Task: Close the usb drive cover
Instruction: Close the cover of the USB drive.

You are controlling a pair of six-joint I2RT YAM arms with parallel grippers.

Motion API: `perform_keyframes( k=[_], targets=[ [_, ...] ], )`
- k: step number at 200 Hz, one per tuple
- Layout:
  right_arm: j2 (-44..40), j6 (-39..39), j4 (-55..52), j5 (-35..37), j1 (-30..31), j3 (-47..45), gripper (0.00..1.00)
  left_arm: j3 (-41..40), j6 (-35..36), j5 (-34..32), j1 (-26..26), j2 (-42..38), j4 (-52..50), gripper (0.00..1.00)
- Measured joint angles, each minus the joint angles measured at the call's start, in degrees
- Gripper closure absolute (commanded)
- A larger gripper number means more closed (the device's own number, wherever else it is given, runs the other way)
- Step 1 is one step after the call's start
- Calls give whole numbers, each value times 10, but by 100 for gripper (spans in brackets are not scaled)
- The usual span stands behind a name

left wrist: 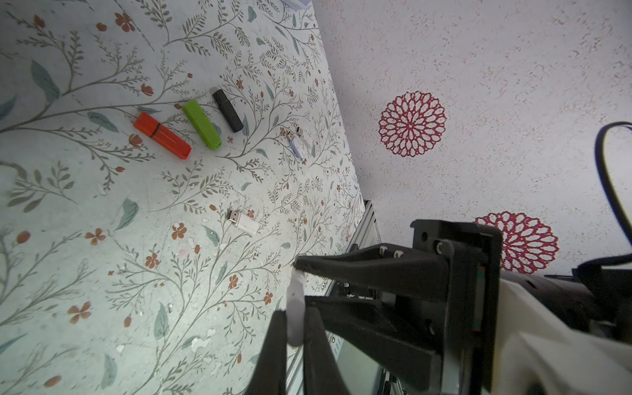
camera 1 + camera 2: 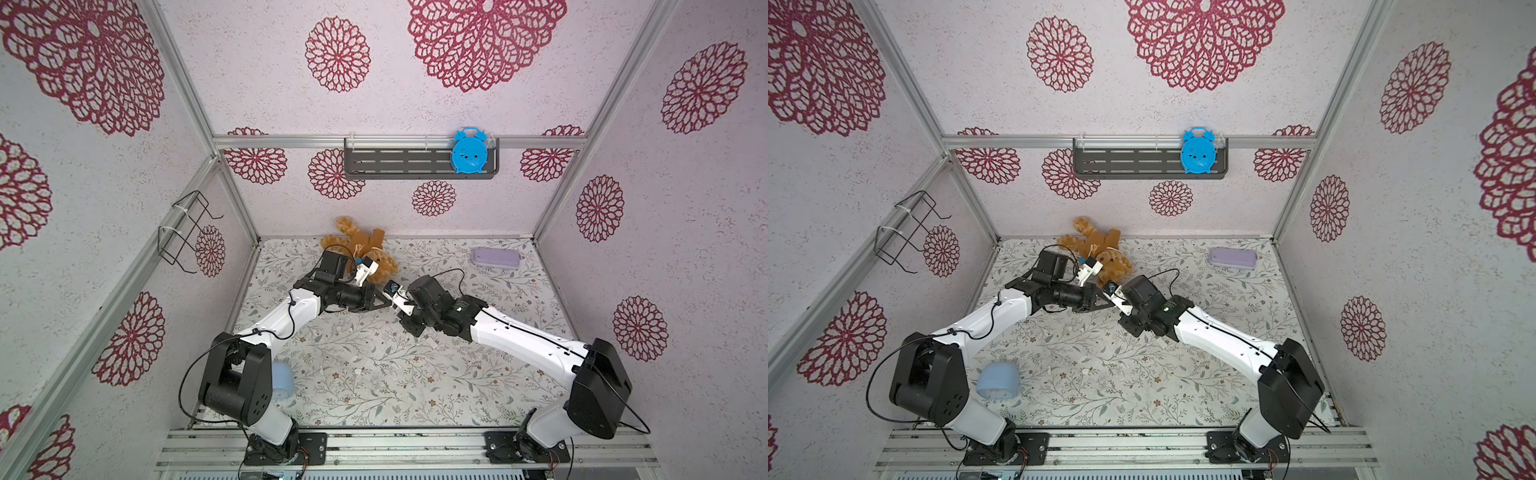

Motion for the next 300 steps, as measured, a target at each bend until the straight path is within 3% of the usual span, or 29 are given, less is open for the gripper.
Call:
perform_keyframes(
  k=[152, 300],
  targets=[
    [-5, 0, 17, 2, 1, 0, 86, 5, 0, 9, -1, 2, 2, 93],
    [-13, -18, 13, 8, 3, -2, 88, 46, 58, 21, -4, 25, -58, 94]
  ],
)
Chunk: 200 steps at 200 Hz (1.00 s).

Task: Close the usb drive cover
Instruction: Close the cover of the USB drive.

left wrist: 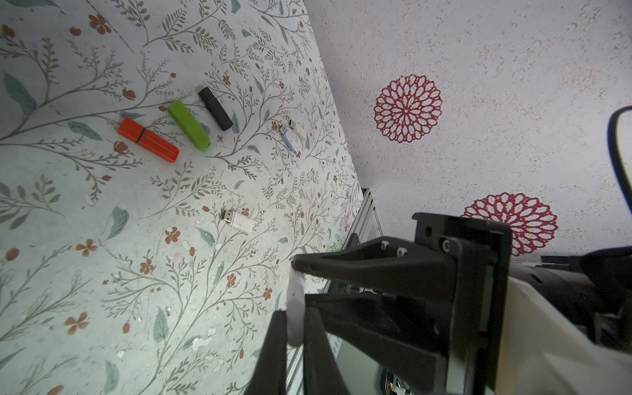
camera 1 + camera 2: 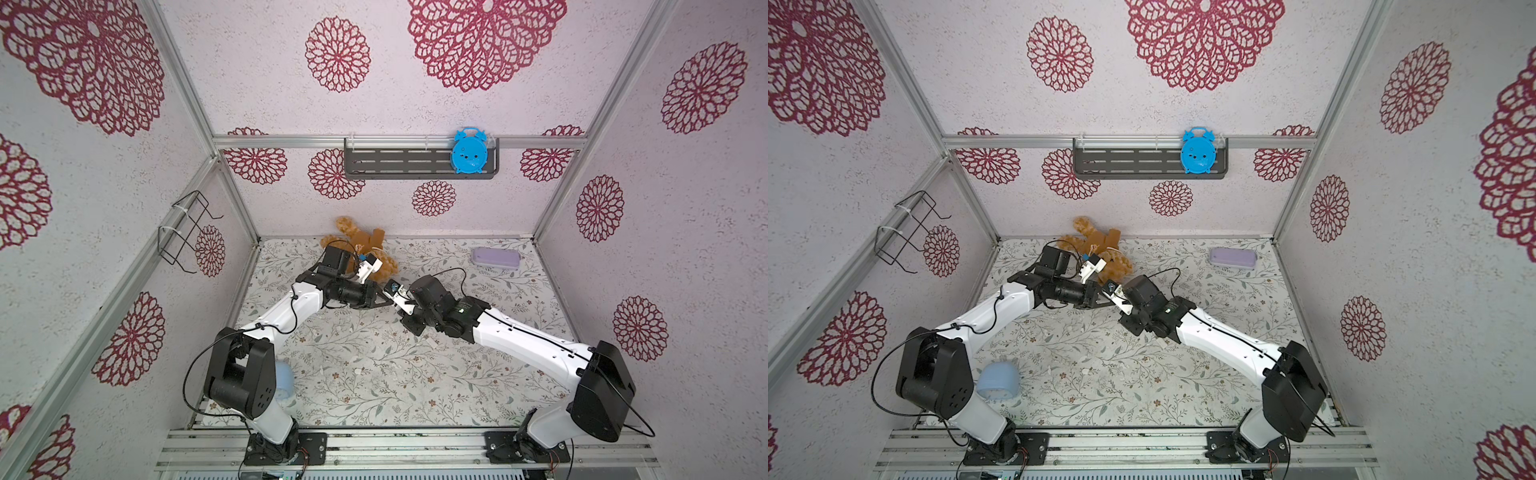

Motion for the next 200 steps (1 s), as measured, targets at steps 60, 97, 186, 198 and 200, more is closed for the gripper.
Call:
perform_keyframes(
  k=[60, 97, 186, 198, 200],
  targets=[
    [0, -29, -19, -2, 0, 12, 89, 5, 6, 8, -3, 0, -7, 94],
    [-17, -53, 20, 7, -1, -16, 89, 5, -6, 22, -2, 0, 3, 94],
    [-27, -54, 42, 11, -4, -24, 90, 0, -44, 21, -1, -7, 41, 94],
    [-27, -52, 42, 12, -5, -24, 90, -1, -45, 22, -1, -7, 44, 94],
    [-27, -52, 42, 12, -5, -24, 90, -1, -45, 22, -1, -7, 44, 94]
  ],
)
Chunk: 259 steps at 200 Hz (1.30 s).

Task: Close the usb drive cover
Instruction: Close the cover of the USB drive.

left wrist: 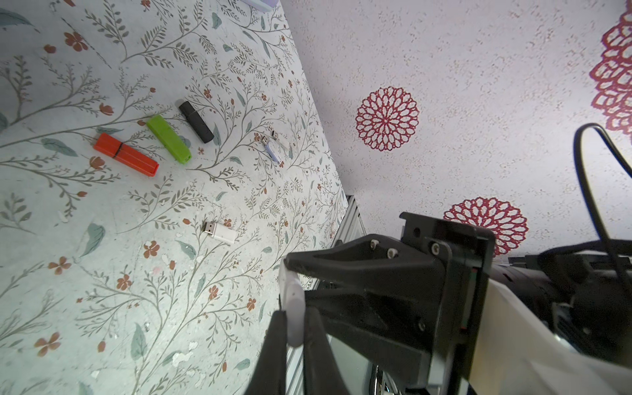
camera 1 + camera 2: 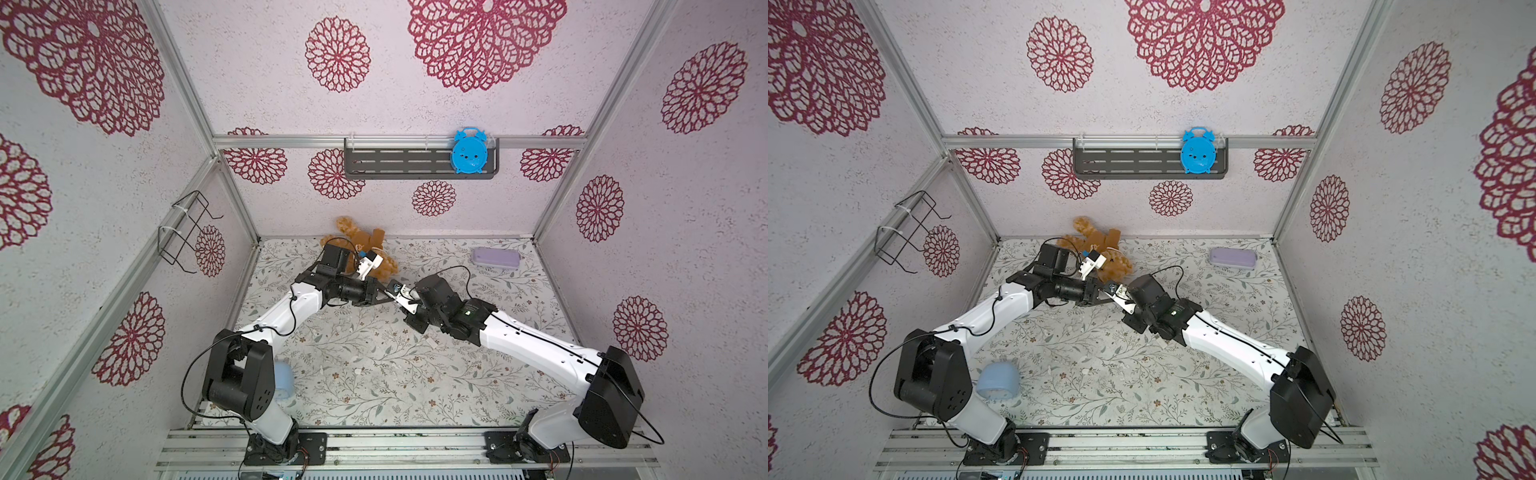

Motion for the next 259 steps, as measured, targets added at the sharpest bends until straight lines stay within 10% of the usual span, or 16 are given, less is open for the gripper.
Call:
perform_keyframes(
  k=[259],
  targets=[
    [17, -5, -1, -44, -17, 36, 91, 2, 24, -5, 2, -2, 5, 97]
  ],
)
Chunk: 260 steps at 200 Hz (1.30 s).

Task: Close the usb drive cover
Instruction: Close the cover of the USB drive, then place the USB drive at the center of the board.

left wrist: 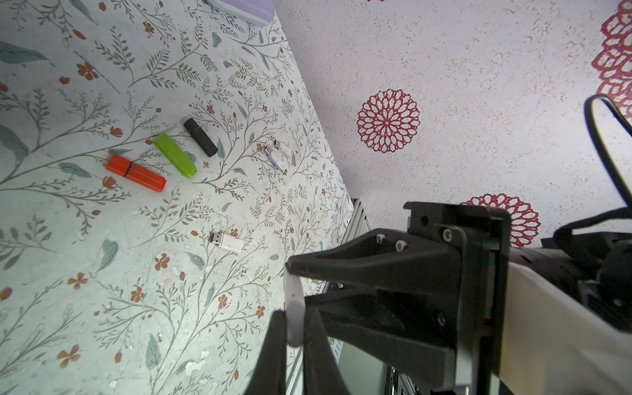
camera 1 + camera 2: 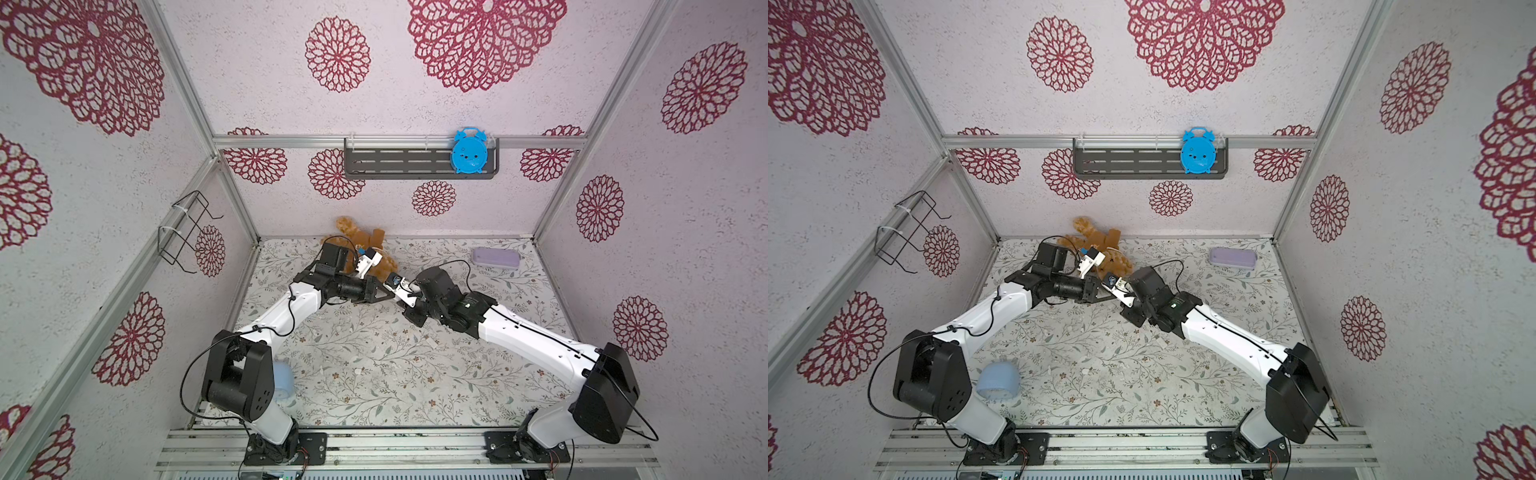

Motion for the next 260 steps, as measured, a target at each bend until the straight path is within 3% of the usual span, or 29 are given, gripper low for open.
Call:
perform_keyframes(
  k=[66, 73, 86, 94, 106, 116, 159, 185, 215, 260],
  targets=[
    [-26, 0, 40, 17, 2, -47, 91, 0, -22, -17, -9, -4, 6, 89],
    [-33, 2, 49, 21, 3, -57, 91, -2, -30, -23, -11, -9, 11, 81],
    [-48, 5, 70, 24, 7, -75, 91, -7, -49, -33, -15, -22, 21, 77],
    [-57, 7, 78, 24, 10, -83, 91, -12, -57, -39, -14, -32, 30, 65],
    [-70, 13, 87, 24, 15, -93, 91, -18, -74, -47, -14, -50, 43, 60],
    [-77, 18, 94, 26, 16, -101, 91, -21, -81, -55, -12, -65, 50, 49],
    [-78, 56, 103, 28, 10, -134, 90, -66, -100, -120, 19, -142, 77, 45],
    [-38, 112, 98, 7, -7, -129, 90, -118, -99, -216, 33, -199, 75, 43],
    [81, 183, 45, -13, -28, -71, 90, -171, -93, -330, 36, -275, 73, 40],
    [226, 238, -47, -14, -32, 9, 89, -224, -88, -433, 37, -346, 82, 34]
  ],
)
